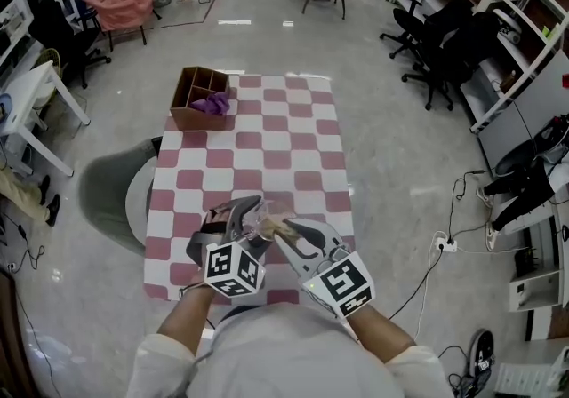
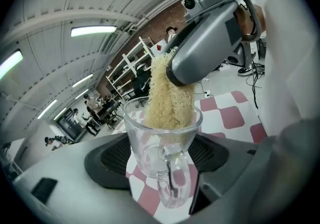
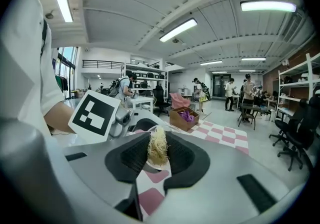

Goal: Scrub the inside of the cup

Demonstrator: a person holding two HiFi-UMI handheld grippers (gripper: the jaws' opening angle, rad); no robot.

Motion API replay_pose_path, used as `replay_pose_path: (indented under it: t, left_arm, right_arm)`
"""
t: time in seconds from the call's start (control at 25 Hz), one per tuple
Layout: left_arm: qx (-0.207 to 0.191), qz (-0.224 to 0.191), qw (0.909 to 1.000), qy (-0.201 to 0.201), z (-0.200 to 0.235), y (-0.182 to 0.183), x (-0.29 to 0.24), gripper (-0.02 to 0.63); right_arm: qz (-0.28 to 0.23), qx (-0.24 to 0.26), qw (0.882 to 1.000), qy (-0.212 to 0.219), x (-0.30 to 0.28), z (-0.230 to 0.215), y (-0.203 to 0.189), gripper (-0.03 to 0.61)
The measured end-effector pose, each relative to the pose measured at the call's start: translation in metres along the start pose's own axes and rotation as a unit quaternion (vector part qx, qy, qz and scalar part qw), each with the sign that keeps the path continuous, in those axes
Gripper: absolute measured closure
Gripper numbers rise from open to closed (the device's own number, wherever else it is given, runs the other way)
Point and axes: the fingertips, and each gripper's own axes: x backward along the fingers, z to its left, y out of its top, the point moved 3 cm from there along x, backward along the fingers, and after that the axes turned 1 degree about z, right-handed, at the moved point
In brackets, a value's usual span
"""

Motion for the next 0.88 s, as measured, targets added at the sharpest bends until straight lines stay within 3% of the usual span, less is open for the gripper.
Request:
replay_pose_path:
  t: [0.16, 0.32, 0.6, 0.88]
  left_arm:
    - [-0.007, -0.006, 0.9999, -0.011, -0.002, 0.001, -0.003, 0.267]
    - [0.012, -0.018, 0.9997, -0.014, 0.002, -0.002, -0.006, 0.267]
    - [0.088, -0.047, 0.9948, -0.022, 0.008, -0.011, -0.022, 0.267]
    - [0.158, -0.067, 0.9843, -0.04, 0.011, -0.024, -0.046, 0.268]
  right_arm:
    - [-0.014, 0.004, 1.0, -0.006, -0.006, -0.005, 0.01, 0.472]
    - [-0.027, -0.006, 0.999, -0.025, -0.005, -0.017, 0.014, 0.472]
    - [-0.075, -0.033, 0.993, -0.08, 0.011, -0.042, 0.022, 0.472]
    - [-0.074, -0.05, 0.989, -0.118, 0.025, -0.052, 0.011, 0.472]
